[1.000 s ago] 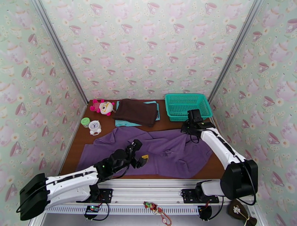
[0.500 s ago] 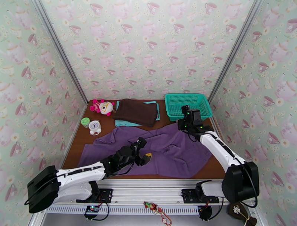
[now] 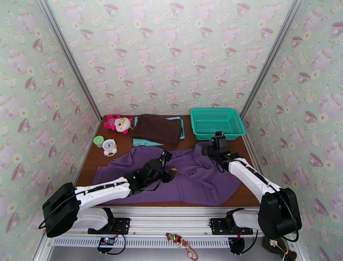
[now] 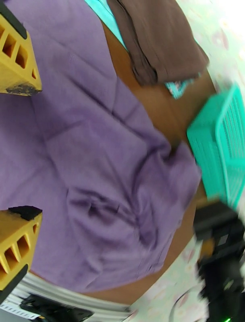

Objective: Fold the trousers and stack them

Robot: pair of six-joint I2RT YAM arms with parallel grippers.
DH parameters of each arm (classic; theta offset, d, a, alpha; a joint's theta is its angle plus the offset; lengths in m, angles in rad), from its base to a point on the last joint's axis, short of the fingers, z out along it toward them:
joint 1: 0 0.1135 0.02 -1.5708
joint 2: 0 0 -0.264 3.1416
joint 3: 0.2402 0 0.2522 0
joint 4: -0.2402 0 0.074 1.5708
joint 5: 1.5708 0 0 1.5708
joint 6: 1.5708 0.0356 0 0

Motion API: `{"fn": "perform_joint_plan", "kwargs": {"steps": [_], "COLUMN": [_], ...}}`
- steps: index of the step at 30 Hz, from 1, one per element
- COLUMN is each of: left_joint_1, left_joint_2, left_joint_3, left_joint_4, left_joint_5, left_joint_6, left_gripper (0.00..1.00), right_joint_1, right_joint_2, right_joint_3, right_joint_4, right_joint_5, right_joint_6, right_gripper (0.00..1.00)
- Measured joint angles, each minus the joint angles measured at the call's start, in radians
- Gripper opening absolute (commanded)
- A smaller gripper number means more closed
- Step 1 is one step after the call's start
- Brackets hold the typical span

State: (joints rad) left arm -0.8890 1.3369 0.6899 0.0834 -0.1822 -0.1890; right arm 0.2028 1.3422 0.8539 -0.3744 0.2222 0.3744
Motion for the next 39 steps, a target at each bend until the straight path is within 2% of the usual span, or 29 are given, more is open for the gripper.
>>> {"fn": "perform_joint_plan", "kwargs": {"steps": [3, 5, 12, 19, 22, 26, 28, 33, 35, 39], "left_joint_1": [0.051, 0.071, 0.079, 0.09, 0.098, 0.131, 0.171, 0.343, 0.422, 0.527], "left_joint_2": [0.038, 0.064, 0.067, -0.049, -0.104, -0.146, -0.148, -0.09, -0.033, 0.039], "left_joint_3": [0.0, 0.0, -0.004, -0.069, -0.084, -0.086, -0.084, -0.011, 0.047, 0.118], "left_joint_4": [-0.034, -0.053, -0.057, -0.083, -0.097, -0.126, -0.15, -0.27, -0.313, -0.362], "left_joint_5": [-0.002, -0.001, 0.014, 0.013, 0.012, 0.002, -0.003, -0.012, -0.012, -0.005], "left_joint_6": [-0.032, -0.047, -0.068, -0.074, -0.074, -0.086, -0.102, -0.15, -0.153, -0.153], "left_gripper": [0.76, 0.76, 0.77, 0.78, 0.78, 0.77, 0.77, 0.77, 0.76, 0.74], "right_joint_1": [-0.064, -0.068, -0.095, -0.184, -0.277, -0.377, -0.419, -0.501, -0.512, -0.509], "right_joint_2": [0.085, 0.165, 0.383, 0.389, 0.364, 0.333, 0.319, 0.301, 0.295, 0.274], "right_joint_3": [-0.001, 0.01, 0.094, 0.087, 0.07, 0.065, 0.057, 0.035, 0.034, 0.033], "right_joint_4": [0.033, 0.056, 0.133, 0.19, 0.176, 0.107, 0.08, 0.056, 0.048, 0.043], "right_joint_5": [-0.098, -0.165, -0.34, -0.389, -0.396, -0.344, -0.329, -0.295, -0.25, -0.177], "right_joint_6": [0.05, 0.076, 0.18, 0.272, 0.288, 0.283, 0.278, 0.246, 0.223, 0.194], "right_gripper": [0.92, 0.91, 0.86, 0.91, 0.94, 0.95, 0.96, 0.97, 0.97, 0.97]}}
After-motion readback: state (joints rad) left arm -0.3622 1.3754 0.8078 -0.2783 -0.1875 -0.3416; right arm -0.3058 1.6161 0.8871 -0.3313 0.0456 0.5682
